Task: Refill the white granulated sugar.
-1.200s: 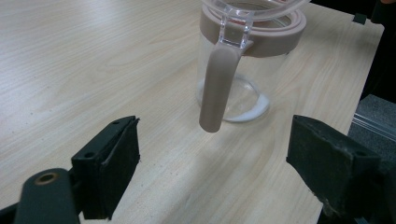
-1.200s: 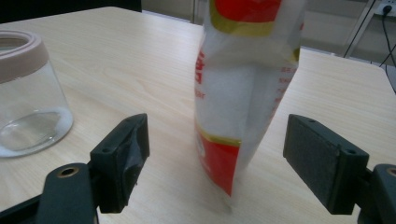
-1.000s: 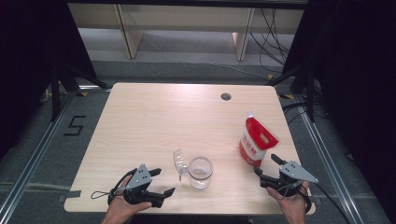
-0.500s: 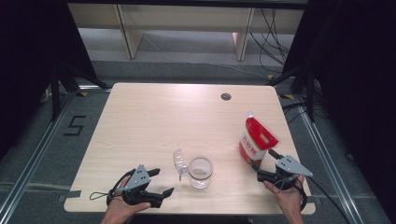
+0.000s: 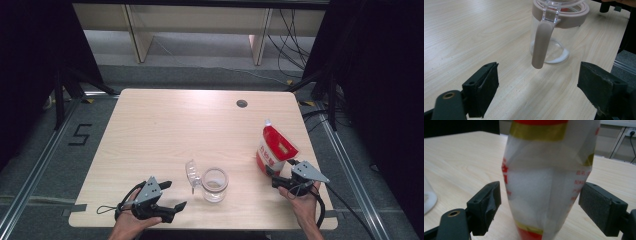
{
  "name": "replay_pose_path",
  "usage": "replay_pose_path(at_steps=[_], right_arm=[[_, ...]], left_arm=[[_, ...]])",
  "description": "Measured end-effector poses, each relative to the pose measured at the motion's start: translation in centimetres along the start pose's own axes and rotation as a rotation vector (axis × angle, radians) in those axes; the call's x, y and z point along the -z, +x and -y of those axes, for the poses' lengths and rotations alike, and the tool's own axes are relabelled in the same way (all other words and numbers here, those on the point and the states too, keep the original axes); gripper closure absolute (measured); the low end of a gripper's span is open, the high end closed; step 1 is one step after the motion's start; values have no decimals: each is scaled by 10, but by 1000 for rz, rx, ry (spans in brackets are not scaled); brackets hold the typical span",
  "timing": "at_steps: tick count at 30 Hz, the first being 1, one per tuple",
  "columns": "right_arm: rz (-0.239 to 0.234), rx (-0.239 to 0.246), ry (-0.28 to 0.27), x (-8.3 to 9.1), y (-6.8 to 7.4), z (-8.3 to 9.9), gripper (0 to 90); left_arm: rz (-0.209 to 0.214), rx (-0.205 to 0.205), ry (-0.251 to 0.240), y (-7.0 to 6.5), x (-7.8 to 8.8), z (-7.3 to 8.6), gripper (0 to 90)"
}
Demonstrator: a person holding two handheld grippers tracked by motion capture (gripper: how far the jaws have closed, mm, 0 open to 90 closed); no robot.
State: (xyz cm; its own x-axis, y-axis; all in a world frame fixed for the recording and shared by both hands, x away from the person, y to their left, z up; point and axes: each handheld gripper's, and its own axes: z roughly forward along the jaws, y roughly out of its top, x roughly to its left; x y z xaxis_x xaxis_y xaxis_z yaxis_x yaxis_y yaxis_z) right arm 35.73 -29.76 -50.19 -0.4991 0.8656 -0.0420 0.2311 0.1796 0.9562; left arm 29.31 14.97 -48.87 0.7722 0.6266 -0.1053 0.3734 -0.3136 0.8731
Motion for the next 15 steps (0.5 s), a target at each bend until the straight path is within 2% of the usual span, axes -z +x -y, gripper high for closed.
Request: replay_pose_path(at_steps=[1,2,3,4,7,8,9,11,12,14,15], right_arm=[[11,-38,-19,-2,2,1,187],[-4,-18,-5,-2,-1,0,186],[-4,-18,-5,-2,-1,0,186],[-10,-29,-21,-4,0,1,187],[-16,-24,-17,-5,-1,0,187],[-10,-48,-17,-6,1,1,186],[-16,-34,-28,-8,-1,1,185],[-23,-42,-12,-8,-1,1,182],[-32,-53,-38,-9,-1,1,181],[-26,-37,-37,-9,-2,1,178],[-9,-31,-45,-10,-2,1,178]], left_arm=[[0,0,0,0,0,0,165],[0,-2,0,0,0,0,165],[-1,-3,0,0,0,0,165],[1,-4,-1,0,0,0,165],[3,-2,-4,-1,0,0,165],[3,-2,-5,-1,0,0,165],[3,2,-8,-1,0,0,165],[1,-2,-3,0,0,0,165],[1,-2,-2,0,0,0,165],[4,-5,-2,-1,0,0,165],[5,3,-5,-2,-1,0,165]])
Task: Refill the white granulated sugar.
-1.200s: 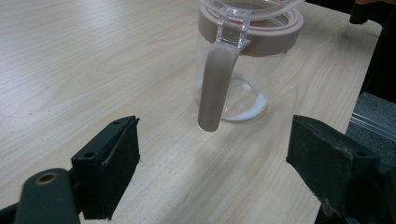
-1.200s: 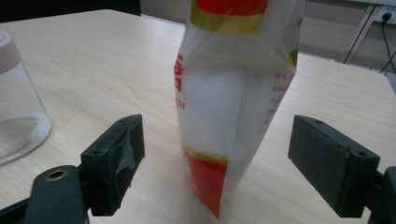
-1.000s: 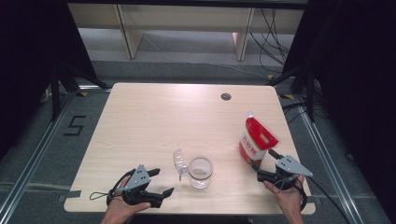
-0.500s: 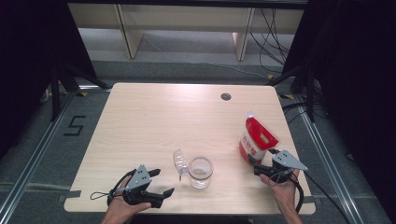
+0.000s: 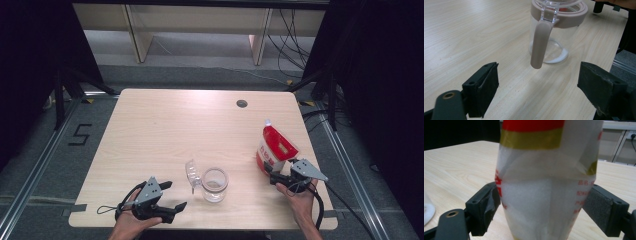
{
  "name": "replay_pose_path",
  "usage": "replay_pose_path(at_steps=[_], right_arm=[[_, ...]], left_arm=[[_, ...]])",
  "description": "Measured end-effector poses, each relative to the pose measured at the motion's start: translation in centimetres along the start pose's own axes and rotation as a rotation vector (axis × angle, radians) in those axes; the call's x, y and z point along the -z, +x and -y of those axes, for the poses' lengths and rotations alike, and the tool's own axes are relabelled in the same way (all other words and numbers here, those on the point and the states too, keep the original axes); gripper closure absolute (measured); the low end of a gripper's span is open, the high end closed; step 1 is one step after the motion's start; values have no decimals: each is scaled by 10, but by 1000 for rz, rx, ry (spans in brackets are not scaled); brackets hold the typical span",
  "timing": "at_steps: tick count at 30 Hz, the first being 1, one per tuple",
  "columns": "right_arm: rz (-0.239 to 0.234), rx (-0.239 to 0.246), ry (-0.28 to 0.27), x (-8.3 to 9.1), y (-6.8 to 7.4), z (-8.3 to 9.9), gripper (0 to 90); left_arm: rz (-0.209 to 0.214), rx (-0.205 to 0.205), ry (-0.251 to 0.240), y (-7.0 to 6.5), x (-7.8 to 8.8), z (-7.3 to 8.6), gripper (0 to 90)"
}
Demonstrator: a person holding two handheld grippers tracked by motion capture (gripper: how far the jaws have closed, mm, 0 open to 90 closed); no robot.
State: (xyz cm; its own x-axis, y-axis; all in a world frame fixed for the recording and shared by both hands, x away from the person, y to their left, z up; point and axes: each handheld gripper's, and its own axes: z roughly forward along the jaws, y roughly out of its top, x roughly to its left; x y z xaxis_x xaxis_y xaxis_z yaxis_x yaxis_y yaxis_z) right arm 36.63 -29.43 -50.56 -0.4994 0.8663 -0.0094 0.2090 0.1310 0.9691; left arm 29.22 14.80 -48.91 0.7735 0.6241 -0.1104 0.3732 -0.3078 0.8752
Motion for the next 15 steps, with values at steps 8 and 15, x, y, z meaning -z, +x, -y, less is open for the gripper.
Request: replay_pose_path(at_steps=[8,15], right_arm=[[17,17,-18,-7,0,2,175],[12,34,-43,-12,-1,2,197]], left_arm=[[-2,-8,8,1,0,0,165],[-1,-6,10,1,0,0,165]])
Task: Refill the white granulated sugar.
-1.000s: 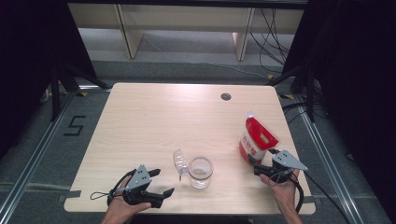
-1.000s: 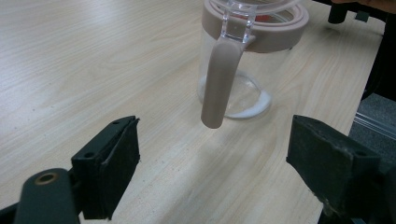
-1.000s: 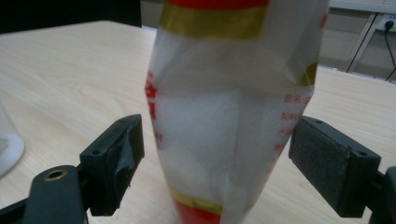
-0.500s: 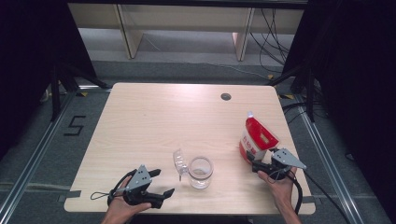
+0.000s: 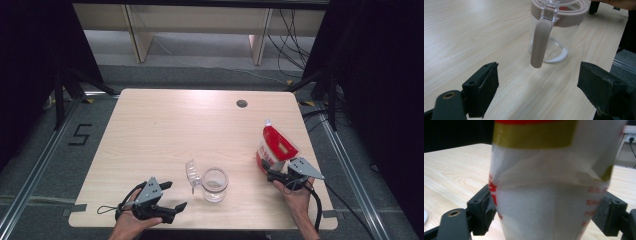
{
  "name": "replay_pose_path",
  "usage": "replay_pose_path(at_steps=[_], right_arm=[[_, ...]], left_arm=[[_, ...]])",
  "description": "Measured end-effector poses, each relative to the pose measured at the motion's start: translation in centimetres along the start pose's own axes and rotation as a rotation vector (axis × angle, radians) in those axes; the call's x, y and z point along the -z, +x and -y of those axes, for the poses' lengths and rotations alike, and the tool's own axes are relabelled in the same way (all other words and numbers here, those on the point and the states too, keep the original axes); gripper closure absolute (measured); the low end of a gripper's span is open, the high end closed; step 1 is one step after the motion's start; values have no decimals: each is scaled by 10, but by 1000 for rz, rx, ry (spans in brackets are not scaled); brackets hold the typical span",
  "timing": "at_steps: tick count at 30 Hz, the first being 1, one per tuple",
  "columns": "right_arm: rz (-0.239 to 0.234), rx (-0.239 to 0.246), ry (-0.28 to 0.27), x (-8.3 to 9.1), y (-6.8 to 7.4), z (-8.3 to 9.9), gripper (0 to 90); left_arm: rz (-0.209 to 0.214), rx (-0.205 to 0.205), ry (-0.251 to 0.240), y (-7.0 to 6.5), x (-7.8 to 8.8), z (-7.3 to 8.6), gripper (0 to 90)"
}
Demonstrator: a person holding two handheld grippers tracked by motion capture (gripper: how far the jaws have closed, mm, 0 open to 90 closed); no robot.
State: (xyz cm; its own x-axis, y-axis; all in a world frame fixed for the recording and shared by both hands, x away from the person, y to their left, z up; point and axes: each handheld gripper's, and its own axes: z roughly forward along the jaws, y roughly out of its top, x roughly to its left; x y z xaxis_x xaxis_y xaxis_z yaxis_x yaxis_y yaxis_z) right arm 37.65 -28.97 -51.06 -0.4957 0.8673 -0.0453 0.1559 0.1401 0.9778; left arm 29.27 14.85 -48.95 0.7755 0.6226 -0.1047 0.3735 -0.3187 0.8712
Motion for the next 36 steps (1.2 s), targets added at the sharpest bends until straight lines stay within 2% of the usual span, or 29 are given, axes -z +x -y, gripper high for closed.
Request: replay_pose_path(at_steps=[4,6,7,10,11,16,17,18,19,22,27,36], right_arm=[[-5,-10,-3,-1,2,1,205],[-14,7,-17,-3,2,1,207],[-16,17,-17,-4,2,1,208],[-8,0,-1,-3,3,2,216],[-13,7,-3,-4,3,2,218],[-18,-1,-33,-6,2,3,218],[-29,19,-36,-7,1,3,219],[-27,12,-41,-7,1,3,219],[-15,25,-49,-7,1,3,220],[-18,1,-40,-6,2,3,219],[-8,-1,-49,-8,2,4,221],[-24,-8,-60,-9,1,4,241]], left_arm=[[-1,-2,-2,-1,0,0,165],[-1,-5,0,0,0,0,165],[-8,-7,5,-1,1,0,165],[-5,-10,7,-1,1,0,165],[-7,-9,6,-1,0,0,165],[-2,-31,6,0,0,-1,165],[-3,-29,5,0,1,-1,165],[2,-30,1,0,0,0,165],[3,-32,1,1,0,-1,165],[-3,-30,6,0,0,0,165],[-3,-32,6,0,0,-1,165],[-3,-32,6,0,0,0,165]])
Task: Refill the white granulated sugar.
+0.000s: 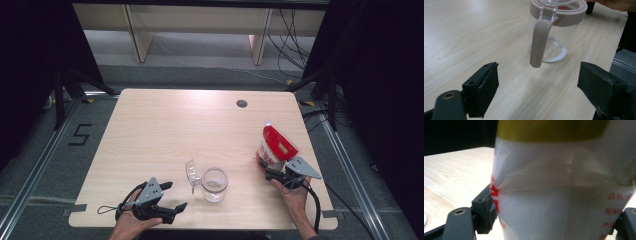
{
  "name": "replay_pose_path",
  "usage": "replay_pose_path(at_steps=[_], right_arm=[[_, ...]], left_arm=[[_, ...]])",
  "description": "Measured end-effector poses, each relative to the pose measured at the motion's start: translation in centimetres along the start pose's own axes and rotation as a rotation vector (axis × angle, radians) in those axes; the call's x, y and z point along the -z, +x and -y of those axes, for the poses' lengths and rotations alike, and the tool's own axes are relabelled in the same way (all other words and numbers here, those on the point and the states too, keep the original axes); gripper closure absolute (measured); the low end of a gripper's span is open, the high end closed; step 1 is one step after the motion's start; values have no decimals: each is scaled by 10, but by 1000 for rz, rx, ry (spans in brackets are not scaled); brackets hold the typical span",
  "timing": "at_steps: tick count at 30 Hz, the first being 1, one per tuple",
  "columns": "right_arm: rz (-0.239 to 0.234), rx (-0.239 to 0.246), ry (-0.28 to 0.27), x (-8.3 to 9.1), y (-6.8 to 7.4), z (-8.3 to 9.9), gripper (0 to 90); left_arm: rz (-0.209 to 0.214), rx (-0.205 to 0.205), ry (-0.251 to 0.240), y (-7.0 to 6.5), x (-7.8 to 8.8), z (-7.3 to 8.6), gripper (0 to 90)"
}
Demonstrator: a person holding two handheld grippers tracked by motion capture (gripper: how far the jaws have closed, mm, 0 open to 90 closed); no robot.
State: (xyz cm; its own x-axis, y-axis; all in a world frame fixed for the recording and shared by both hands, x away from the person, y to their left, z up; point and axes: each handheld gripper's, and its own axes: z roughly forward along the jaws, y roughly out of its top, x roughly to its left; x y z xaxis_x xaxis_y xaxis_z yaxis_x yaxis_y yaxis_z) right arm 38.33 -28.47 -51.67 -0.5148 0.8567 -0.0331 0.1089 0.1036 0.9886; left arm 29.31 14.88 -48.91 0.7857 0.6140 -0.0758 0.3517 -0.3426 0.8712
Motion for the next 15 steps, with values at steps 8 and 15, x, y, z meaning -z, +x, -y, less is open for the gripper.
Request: replay_pose_path(at_steps=[8,15], right_arm=[[-10,11,-12,-1,-1,0,274],[-6,-1,-10,-1,-1,0,302]], left_arm=[[5,1,-1,0,-1,0,165],[6,30,0,-1,-2,1,165]])
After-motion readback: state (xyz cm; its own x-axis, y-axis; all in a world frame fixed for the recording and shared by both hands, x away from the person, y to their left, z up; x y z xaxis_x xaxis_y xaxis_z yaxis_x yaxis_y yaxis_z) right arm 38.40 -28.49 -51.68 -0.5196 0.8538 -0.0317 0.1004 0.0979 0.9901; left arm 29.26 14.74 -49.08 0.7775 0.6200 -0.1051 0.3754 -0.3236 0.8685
